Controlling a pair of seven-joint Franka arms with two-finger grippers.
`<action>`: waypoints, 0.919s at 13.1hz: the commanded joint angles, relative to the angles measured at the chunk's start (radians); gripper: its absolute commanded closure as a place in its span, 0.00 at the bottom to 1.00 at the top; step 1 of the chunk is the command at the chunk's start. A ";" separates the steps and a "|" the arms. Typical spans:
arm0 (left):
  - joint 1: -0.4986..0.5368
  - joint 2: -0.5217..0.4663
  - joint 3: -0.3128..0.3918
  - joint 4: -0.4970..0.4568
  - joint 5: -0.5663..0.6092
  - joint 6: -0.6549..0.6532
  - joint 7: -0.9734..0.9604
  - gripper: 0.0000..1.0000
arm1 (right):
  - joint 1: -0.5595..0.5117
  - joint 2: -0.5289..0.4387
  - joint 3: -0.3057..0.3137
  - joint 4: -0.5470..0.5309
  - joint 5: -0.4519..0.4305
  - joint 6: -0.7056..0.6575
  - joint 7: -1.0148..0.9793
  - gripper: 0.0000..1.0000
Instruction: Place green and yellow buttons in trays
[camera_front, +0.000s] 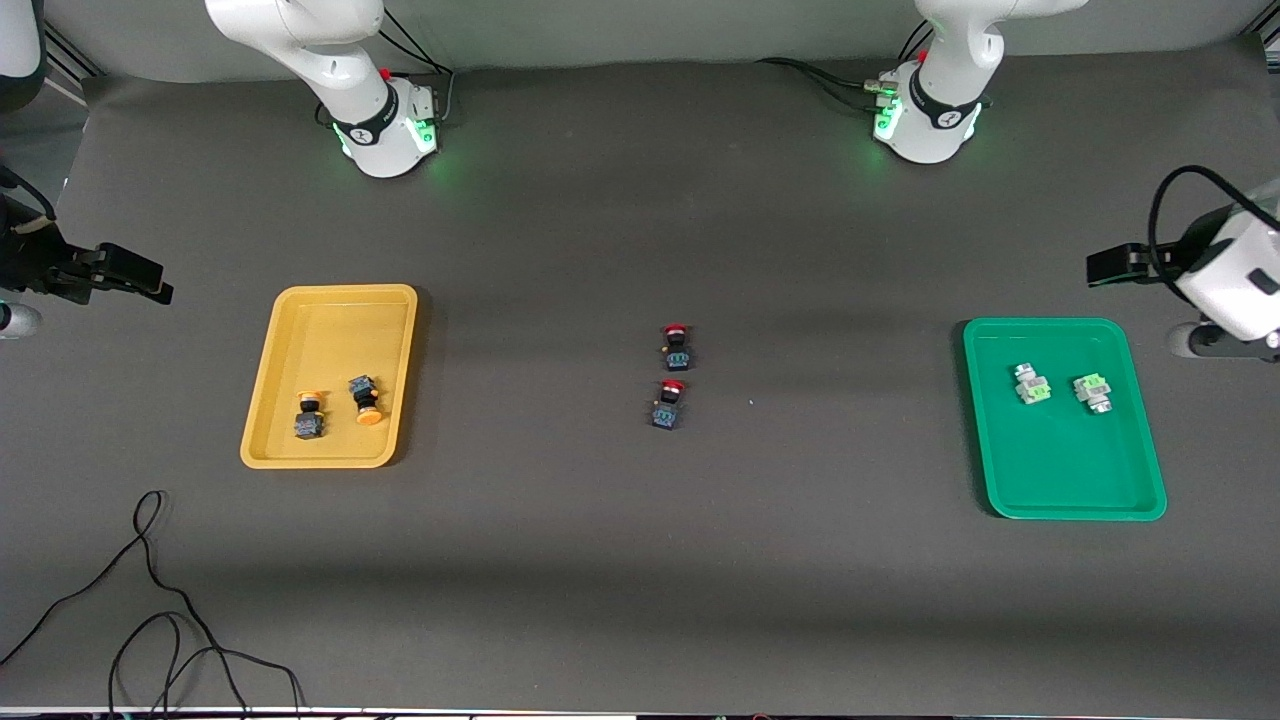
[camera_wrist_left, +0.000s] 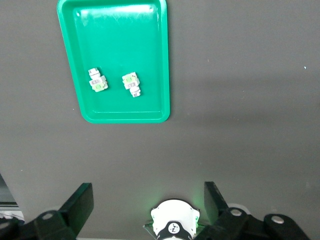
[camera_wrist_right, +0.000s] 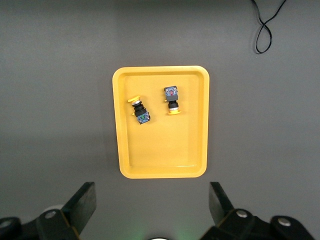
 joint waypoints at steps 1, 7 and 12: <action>-0.050 -0.152 0.047 -0.220 -0.004 0.162 -0.014 0.02 | 0.013 0.010 -0.011 0.027 0.008 -0.006 0.020 0.00; -0.076 -0.242 0.047 -0.396 -0.001 0.389 -0.017 0.01 | 0.013 0.010 -0.010 0.027 0.008 -0.004 0.020 0.00; -0.069 -0.187 0.045 -0.324 -0.004 0.309 -0.017 0.01 | 0.010 0.010 -0.010 0.027 0.008 -0.003 0.018 0.00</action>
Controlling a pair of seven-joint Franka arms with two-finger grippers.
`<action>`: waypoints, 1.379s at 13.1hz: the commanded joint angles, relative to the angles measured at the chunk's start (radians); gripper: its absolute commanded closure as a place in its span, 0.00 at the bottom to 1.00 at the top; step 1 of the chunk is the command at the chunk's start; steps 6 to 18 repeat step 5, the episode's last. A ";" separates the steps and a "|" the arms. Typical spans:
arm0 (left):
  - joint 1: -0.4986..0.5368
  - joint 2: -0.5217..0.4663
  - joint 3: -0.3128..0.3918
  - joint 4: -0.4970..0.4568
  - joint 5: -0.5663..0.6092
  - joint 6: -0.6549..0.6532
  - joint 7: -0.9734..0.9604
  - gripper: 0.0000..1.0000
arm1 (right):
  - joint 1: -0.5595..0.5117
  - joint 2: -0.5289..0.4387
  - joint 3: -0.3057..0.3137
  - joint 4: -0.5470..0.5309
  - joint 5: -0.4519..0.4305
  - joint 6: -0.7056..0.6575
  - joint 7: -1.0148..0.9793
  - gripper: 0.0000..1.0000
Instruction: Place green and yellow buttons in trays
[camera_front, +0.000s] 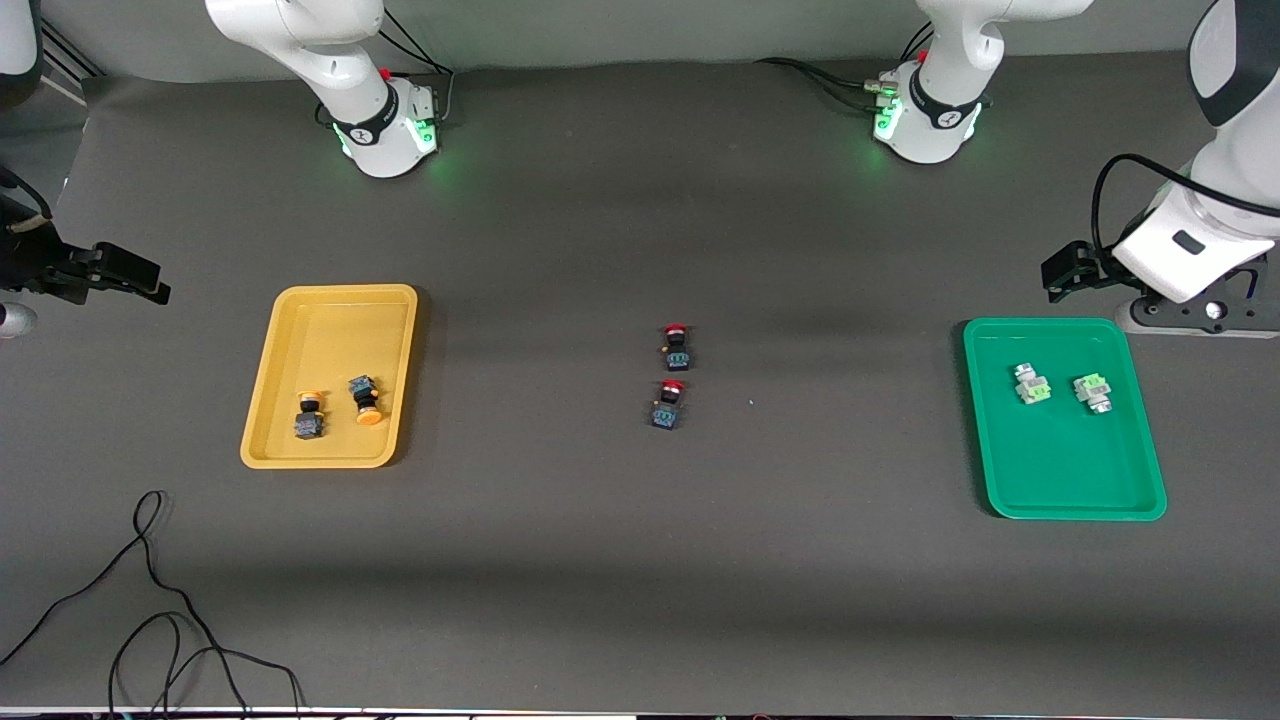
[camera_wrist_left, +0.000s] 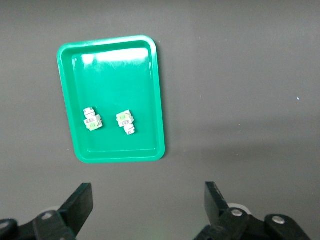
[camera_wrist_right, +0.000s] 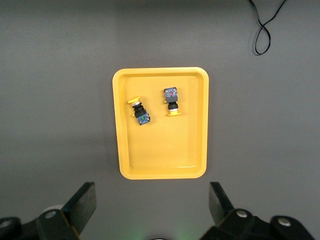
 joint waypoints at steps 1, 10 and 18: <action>-0.005 0.013 0.007 0.033 -0.004 -0.042 -0.011 0.01 | 0.010 0.010 -0.010 0.021 0.008 -0.003 0.016 0.00; -0.005 0.013 0.007 0.031 -0.004 -0.045 -0.009 0.00 | 0.013 0.010 -0.009 0.021 0.008 -0.003 0.016 0.00; -0.005 0.013 0.007 0.031 -0.004 -0.045 -0.009 0.00 | 0.013 0.010 -0.009 0.021 0.008 -0.003 0.016 0.00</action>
